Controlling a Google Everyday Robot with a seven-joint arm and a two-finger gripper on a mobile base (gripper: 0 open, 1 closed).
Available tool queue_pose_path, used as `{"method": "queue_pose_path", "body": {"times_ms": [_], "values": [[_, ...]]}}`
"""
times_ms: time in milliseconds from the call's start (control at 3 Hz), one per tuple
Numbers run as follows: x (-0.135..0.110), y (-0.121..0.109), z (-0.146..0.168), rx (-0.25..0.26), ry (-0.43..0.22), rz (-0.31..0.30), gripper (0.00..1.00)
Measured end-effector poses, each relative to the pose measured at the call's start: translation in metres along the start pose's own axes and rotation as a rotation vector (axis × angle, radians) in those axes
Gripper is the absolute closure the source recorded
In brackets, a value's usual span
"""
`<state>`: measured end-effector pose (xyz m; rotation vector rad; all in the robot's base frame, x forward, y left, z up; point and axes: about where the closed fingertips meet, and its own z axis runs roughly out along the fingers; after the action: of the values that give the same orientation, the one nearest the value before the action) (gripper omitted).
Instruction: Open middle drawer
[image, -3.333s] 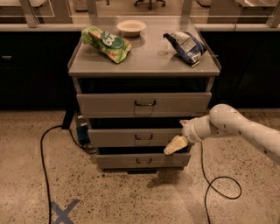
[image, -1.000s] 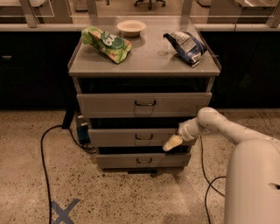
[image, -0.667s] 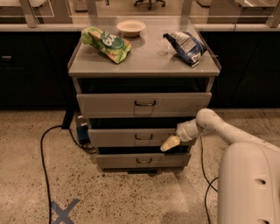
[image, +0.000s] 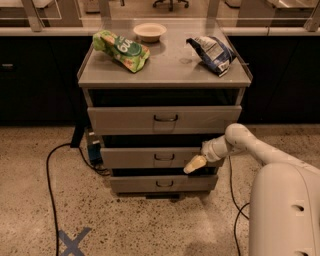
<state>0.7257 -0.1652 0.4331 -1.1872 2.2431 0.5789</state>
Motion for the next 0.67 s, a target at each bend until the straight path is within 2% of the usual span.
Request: {"method": "queue_pose_path", "body": {"times_ms": [333, 667], "values": [[-0.0025, 0.0214, 0.0008, -0.096, 0.011, -0.029, 0.0], [-0.0025, 0.0214, 0.0009, -0.096, 0.011, -0.029, 0.0]]}}
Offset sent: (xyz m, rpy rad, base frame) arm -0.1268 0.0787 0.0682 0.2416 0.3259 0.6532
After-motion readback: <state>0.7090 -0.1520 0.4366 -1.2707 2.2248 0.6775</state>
